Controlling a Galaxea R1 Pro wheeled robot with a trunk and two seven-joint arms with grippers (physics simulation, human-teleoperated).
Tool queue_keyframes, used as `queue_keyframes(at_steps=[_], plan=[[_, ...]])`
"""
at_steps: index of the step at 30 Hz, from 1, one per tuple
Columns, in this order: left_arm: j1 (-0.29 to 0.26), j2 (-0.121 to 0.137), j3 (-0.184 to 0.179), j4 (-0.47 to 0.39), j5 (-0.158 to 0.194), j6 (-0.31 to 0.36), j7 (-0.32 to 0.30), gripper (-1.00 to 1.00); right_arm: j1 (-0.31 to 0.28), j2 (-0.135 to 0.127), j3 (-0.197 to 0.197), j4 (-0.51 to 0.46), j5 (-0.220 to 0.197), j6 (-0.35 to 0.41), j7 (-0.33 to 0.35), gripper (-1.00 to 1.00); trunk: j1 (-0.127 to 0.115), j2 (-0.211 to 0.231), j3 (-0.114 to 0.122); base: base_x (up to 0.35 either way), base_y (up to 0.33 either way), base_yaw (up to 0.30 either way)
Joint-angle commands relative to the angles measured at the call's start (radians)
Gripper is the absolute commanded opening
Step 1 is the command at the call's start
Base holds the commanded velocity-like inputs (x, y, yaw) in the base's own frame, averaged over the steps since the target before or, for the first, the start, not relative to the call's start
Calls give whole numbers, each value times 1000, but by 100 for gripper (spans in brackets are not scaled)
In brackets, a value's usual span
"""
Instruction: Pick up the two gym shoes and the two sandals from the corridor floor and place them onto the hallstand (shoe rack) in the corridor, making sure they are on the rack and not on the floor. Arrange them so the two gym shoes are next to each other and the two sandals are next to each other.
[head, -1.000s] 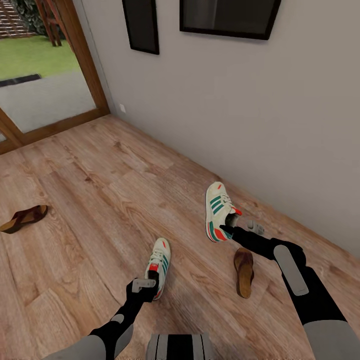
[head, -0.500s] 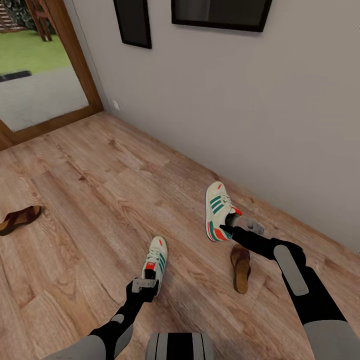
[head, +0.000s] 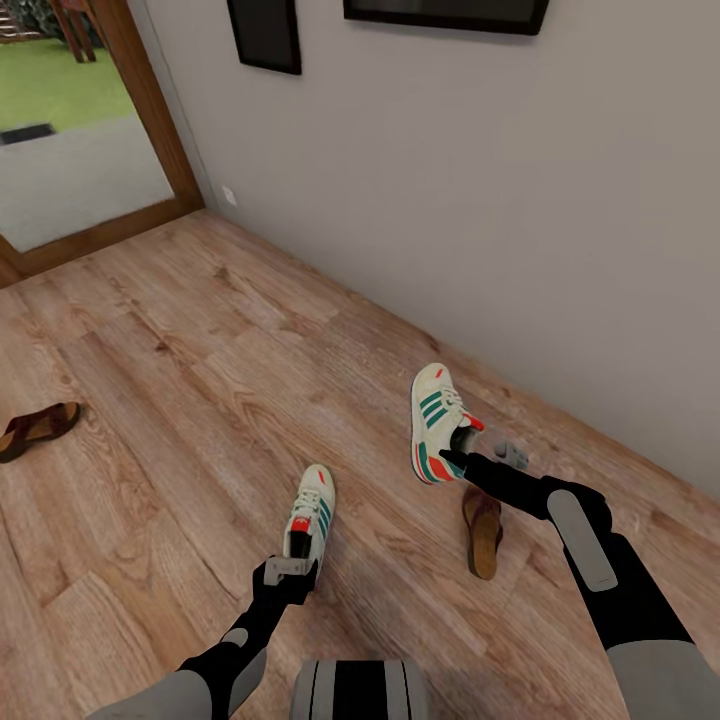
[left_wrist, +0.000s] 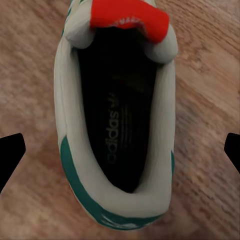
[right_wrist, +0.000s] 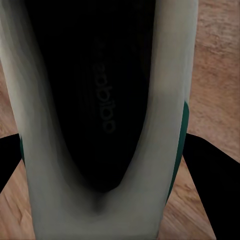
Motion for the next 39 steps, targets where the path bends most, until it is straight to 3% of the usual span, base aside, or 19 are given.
queue_keyframes(at_steps=[1, 11, 19, 25, 37, 39], plan=[[0, 0, 0, 1, -2, -3, -1, 100, 0, 0, -1, 0, 4, 4, 5, -100, 0, 0, -2, 0, 0, 1], [0, 0, 0, 1, -2, -3, -1, 100, 0, 0, -1, 0, 4, 4, 5, -100, 3, -2, -47, 0, 0, 0], [0, 0, 0, 1, -2, -3, -1, 100, 0, 0, -1, 0, 4, 4, 5, -100, 3, -2, -54, 0, 0, 0], [-1, 0, 0, 1, -2, -3, -1, 100, 0, 0, -1, -1, 4, 3, 5, -100, 6, -4, -85, 0, 0, 0], [0, 0, 0, 1, -2, -3, -1, 100, 0, 0, -1, -1, 4, 3, 5, -100, 6, -4, -87, 0, 0, 0], [0, 0, 0, 1, -2, -3, -1, 100, 0, 0, -1, -1, 4, 3, 5, -100, 7, -4, -96, 0, 0, 0]])
